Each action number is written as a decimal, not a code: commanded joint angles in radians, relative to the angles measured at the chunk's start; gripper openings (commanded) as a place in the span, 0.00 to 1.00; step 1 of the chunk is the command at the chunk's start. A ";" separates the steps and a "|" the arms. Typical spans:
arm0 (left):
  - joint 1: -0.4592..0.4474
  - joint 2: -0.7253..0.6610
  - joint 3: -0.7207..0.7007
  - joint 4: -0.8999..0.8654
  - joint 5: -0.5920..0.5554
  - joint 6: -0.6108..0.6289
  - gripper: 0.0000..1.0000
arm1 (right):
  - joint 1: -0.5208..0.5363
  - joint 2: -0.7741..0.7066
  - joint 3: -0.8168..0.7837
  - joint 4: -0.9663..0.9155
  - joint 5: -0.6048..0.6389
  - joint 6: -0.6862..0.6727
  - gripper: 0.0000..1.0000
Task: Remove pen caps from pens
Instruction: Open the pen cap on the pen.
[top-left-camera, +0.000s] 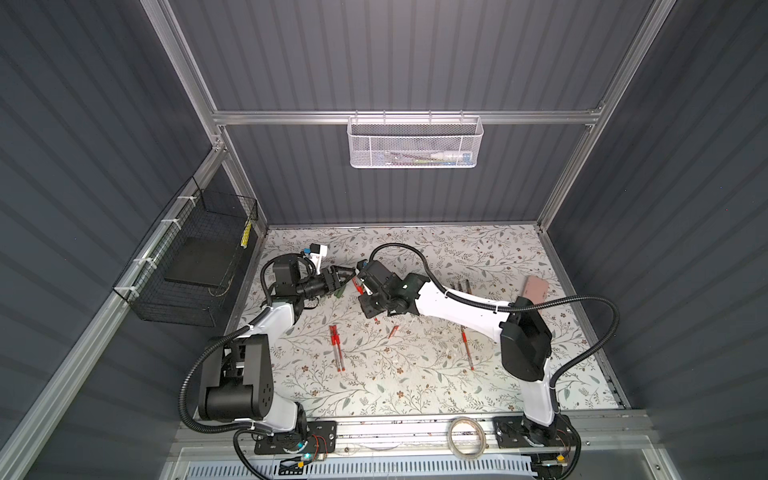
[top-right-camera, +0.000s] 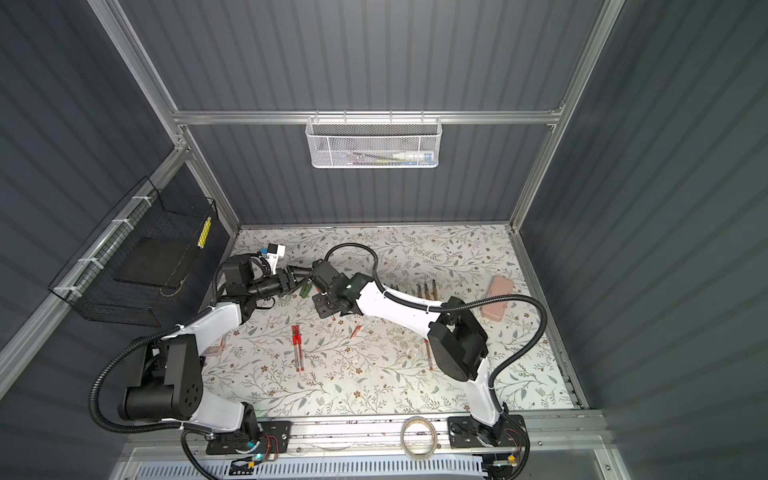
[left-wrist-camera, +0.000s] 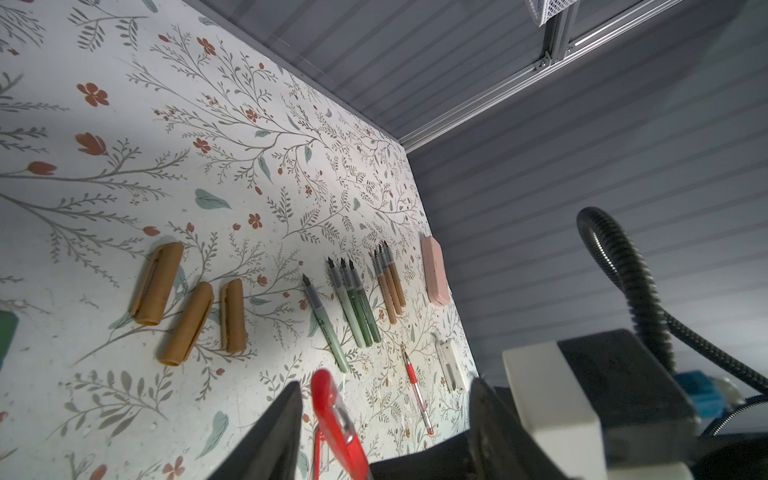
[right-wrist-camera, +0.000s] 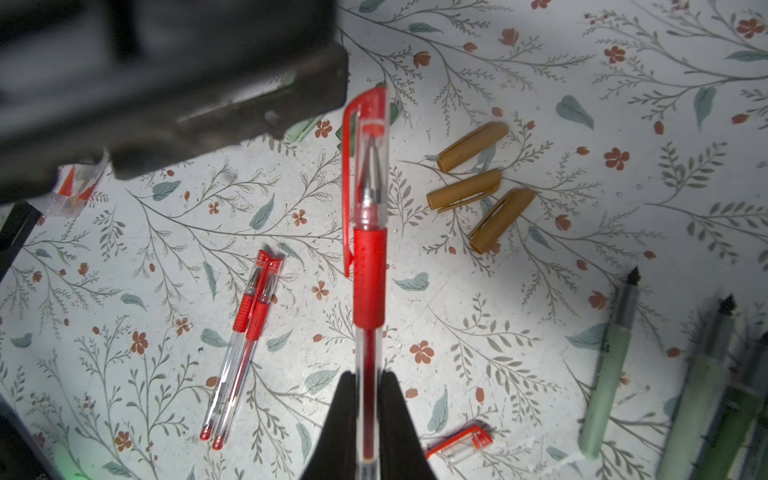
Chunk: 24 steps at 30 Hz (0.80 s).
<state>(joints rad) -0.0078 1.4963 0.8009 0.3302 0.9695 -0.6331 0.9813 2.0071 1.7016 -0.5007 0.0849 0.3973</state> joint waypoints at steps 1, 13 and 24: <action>-0.006 -0.013 -0.008 0.010 0.031 0.011 0.65 | -0.016 -0.066 -0.057 0.070 -0.040 0.030 0.00; -0.012 -0.007 -0.014 0.100 0.050 -0.069 0.46 | -0.049 -0.105 -0.149 0.199 -0.161 0.064 0.00; -0.036 -0.002 0.001 0.015 0.023 -0.007 0.51 | -0.038 -0.117 -0.154 0.212 -0.166 0.056 0.00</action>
<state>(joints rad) -0.0406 1.4963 0.7952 0.3706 0.9943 -0.6731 0.9363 1.9053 1.5478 -0.3027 -0.0731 0.4492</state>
